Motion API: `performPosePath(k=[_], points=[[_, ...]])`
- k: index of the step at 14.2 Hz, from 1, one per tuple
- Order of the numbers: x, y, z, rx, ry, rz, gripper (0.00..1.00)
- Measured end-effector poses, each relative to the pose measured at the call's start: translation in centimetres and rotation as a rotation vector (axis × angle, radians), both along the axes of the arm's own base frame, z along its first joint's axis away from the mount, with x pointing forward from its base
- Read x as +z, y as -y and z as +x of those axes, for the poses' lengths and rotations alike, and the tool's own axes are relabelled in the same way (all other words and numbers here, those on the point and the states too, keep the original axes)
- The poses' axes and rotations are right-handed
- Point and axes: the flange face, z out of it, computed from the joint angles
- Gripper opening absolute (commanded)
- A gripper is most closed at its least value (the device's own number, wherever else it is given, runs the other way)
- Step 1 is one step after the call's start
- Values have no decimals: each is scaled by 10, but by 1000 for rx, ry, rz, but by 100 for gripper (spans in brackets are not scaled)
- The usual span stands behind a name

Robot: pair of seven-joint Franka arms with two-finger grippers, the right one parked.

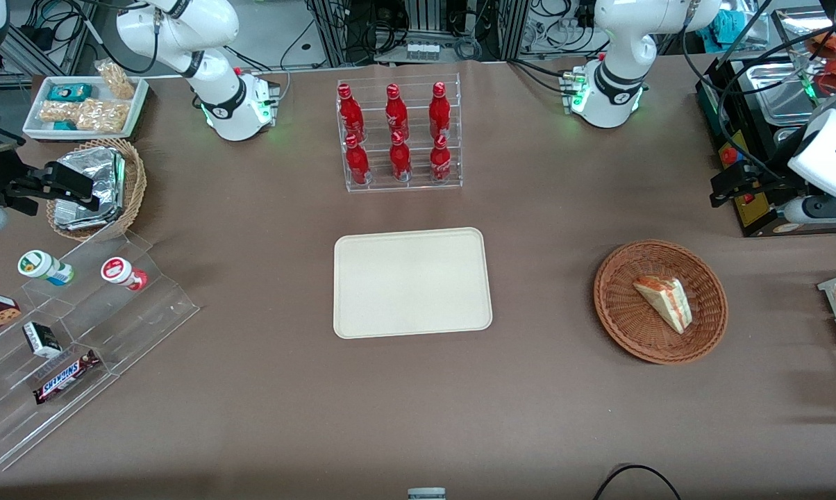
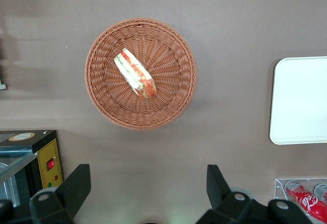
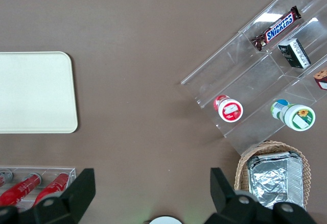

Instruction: Place sandwich from basket to tray

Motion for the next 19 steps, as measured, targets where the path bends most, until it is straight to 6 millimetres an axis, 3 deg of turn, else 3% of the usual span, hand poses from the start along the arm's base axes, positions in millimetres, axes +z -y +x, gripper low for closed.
performPosePath(k=[11, 16, 19], points=[[-10, -1, 0, 1, -27, 1, 100], [-56, -3, 2, 4, -94, 5, 100], [-104, -6, 11, 10, -65, 10, 100]])
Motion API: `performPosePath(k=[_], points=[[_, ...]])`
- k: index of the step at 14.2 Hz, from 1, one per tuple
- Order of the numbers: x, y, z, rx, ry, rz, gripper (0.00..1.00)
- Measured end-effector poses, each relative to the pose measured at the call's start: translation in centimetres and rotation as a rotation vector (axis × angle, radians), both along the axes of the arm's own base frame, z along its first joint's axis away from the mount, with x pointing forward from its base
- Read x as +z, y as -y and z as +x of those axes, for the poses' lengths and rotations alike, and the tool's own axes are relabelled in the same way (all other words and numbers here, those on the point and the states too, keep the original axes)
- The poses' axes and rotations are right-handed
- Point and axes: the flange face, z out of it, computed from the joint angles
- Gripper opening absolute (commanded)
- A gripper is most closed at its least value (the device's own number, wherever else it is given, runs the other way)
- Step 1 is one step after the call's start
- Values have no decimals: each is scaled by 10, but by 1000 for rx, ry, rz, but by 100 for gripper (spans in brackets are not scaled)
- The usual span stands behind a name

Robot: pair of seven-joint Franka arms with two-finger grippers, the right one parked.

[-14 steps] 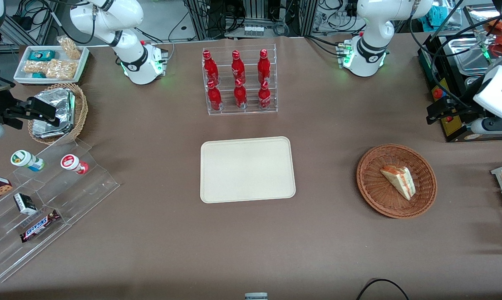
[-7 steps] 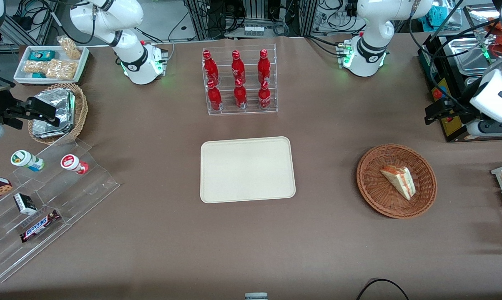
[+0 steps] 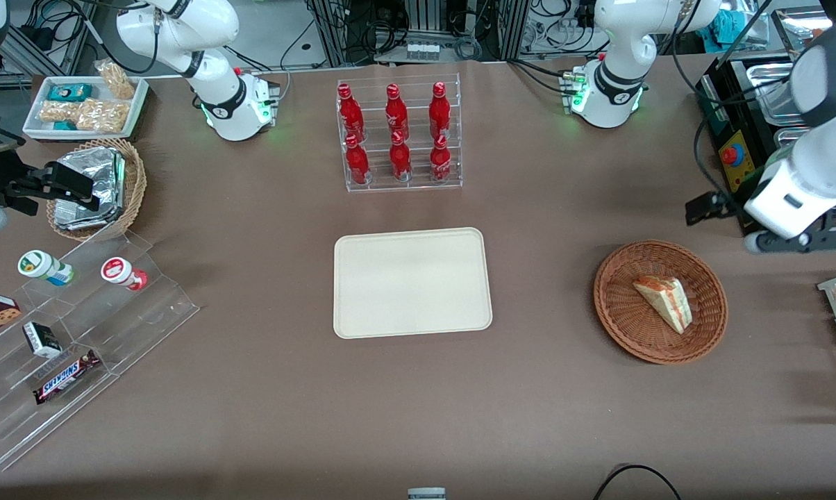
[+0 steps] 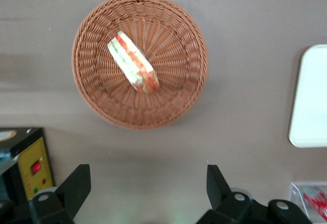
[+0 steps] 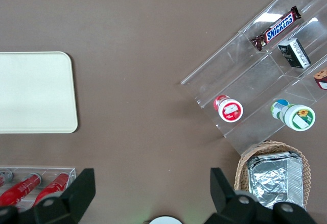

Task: Place sandwich from basket to tray
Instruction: 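Lower the open left gripper onto the sandwich in the basket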

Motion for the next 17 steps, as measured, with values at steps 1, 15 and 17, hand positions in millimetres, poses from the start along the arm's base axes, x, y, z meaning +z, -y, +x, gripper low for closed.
performPosePath(k=[1, 15, 17], points=[[-18, -2, 2, 1, 14, 5, 100], [-218, -33, 22, 587, 167, 19, 95], [-238, -33, 22, 600, 144, 26, 40]])
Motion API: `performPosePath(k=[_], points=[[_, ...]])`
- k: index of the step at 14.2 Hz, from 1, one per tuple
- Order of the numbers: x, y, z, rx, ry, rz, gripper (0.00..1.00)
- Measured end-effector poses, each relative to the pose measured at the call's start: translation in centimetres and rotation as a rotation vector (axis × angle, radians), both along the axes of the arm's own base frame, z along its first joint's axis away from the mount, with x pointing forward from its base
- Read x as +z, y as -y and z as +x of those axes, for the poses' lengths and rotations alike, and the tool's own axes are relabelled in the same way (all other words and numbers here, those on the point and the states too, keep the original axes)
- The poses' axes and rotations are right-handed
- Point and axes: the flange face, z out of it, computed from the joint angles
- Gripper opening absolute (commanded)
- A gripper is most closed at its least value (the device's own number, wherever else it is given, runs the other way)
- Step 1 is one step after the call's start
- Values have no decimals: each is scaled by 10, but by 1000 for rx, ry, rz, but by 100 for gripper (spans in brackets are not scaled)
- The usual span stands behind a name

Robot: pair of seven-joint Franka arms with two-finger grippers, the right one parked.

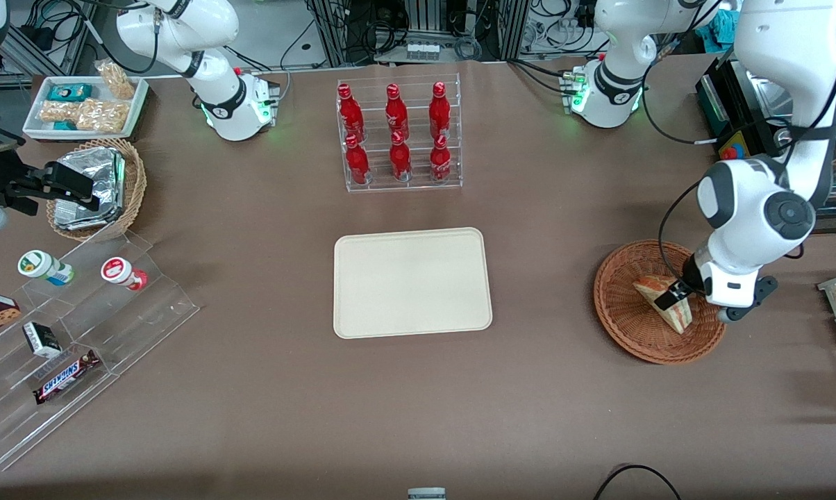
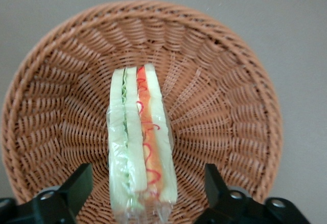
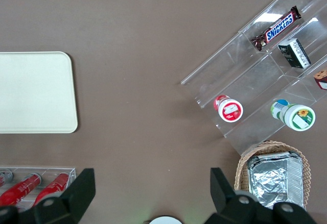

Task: Place sandwich from basket to tray
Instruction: 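Close the left gripper on the sandwich and lift it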

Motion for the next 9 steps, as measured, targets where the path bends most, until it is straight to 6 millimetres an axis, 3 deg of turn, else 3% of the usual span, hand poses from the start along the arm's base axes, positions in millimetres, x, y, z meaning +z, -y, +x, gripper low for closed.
performPosePath(k=[1, 2, 4, 6, 9], points=[[-10, 0, -1, 3, -12, -1, 14], [-16, 0, -1, 5, -21, -1, 9], [-16, 0, 0, 6, -23, -1, 4], [-1, 3, 3, 0, -58, 0, 3], [57, 28, 14, -95, -134, -3, 5]])
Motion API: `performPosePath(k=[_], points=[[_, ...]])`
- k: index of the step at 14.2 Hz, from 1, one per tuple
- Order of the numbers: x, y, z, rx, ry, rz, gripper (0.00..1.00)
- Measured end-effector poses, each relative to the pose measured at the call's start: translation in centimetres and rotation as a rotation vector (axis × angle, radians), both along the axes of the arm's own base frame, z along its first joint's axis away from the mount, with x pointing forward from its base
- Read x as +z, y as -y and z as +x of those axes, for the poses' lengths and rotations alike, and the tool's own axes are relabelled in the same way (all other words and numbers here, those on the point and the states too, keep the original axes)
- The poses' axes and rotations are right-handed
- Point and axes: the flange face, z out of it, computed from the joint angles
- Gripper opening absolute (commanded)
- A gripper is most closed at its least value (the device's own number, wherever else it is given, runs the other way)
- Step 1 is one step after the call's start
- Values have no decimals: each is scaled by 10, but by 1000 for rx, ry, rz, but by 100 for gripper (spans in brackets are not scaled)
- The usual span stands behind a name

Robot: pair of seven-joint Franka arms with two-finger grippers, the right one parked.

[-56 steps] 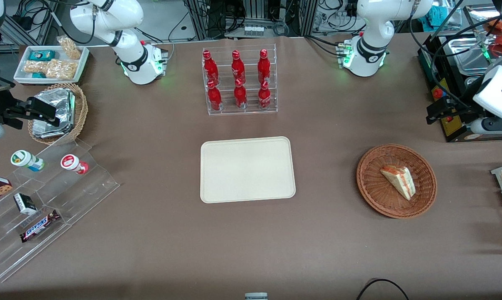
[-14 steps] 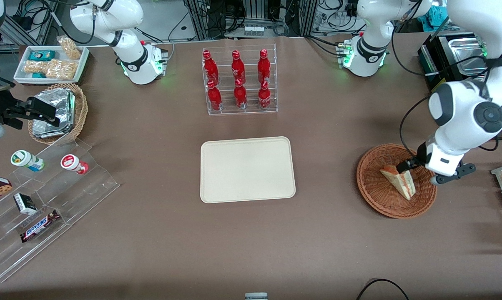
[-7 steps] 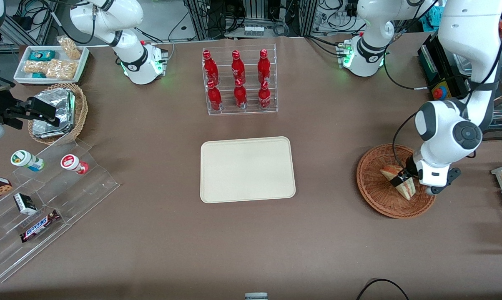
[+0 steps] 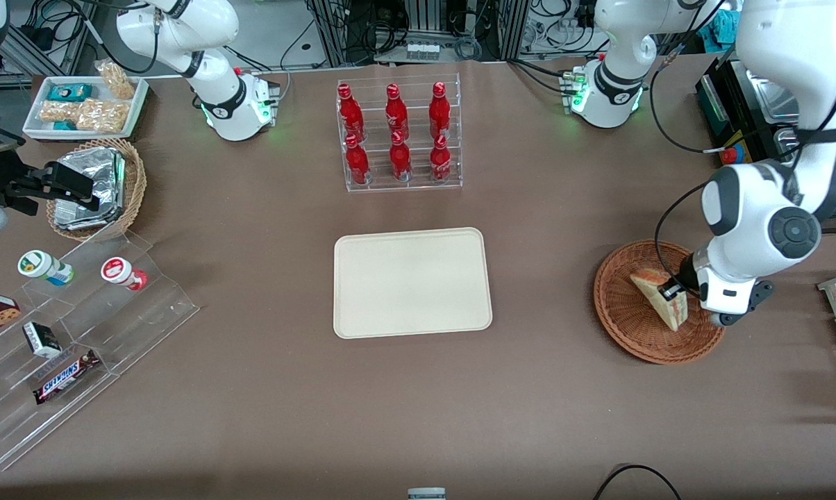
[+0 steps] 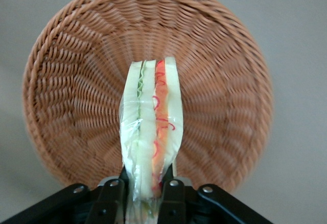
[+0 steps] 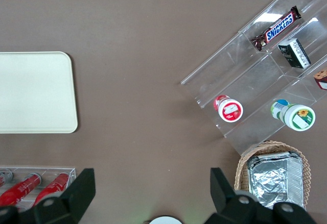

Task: Place sandwich from basket to tray
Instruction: 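Close the left gripper on the sandwich and lift it, then carry the sandwich with the left gripper over the cream tray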

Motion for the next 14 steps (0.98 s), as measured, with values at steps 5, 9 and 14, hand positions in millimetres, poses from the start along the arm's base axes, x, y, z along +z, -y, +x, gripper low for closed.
performPosePath(k=[5, 9, 14], points=[[47, 121, -1, -336, 10, -35, 7], [28, 261, -17, -385, 19, -38, 7], [-9, 411, -42, -345, 63, -64, 6]])
